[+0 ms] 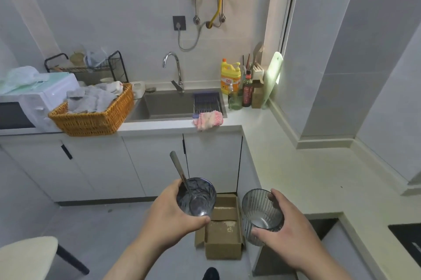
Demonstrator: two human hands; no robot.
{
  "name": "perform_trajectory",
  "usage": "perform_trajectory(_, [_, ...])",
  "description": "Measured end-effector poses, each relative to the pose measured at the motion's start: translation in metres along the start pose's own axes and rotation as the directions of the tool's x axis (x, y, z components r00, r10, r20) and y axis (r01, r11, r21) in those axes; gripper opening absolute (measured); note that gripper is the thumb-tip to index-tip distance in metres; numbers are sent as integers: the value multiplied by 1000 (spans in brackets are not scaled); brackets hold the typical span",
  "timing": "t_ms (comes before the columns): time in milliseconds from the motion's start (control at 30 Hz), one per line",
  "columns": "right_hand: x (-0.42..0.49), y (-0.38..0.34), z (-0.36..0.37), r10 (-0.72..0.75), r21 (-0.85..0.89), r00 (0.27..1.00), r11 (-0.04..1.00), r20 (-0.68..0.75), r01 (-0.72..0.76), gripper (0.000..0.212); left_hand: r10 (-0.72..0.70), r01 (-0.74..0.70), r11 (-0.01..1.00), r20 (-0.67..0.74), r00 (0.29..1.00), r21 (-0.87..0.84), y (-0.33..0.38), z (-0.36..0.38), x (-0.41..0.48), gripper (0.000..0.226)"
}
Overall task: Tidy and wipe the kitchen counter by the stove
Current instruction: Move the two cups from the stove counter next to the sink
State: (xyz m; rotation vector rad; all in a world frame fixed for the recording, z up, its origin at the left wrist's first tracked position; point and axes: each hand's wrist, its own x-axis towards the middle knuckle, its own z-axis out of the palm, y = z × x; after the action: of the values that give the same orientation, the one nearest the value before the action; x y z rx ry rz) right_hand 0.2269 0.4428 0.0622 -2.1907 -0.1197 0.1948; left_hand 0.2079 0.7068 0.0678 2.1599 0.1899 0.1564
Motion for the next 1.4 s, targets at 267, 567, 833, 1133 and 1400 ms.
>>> perform_trajectory(267, [127, 6, -21, 71, -13, 992, 997, -102, -73, 121, 32, -28, 999, 133, 991, -33, 0, 37, 157, 76])
perform_trajectory(567, [249, 25, -43, 246, -18, 943, 966, -226, -256, 112, 120, -129, 992, 299, 947, 11, 18, 98, 324, 98])
perform_trajectory(833, [286, 61, -56, 373, 10, 893, 924, -253, -383, 105, 156, -147, 988, 404, 901, -53, 34, 164, 390, 80])
perform_trajectory(1133, [324, 100, -76, 377, 6, 894, 922, -244, -387, 99, 84, -65, 996, 446, 891, -58, 39, 229, 429, 89])
perform_trajectory(1400, [402, 126, -90, 351, 44, 883, 934, -312, -356, 86, 41, -4, 995, 389, 920, -95, 55, 289, 500, 82])
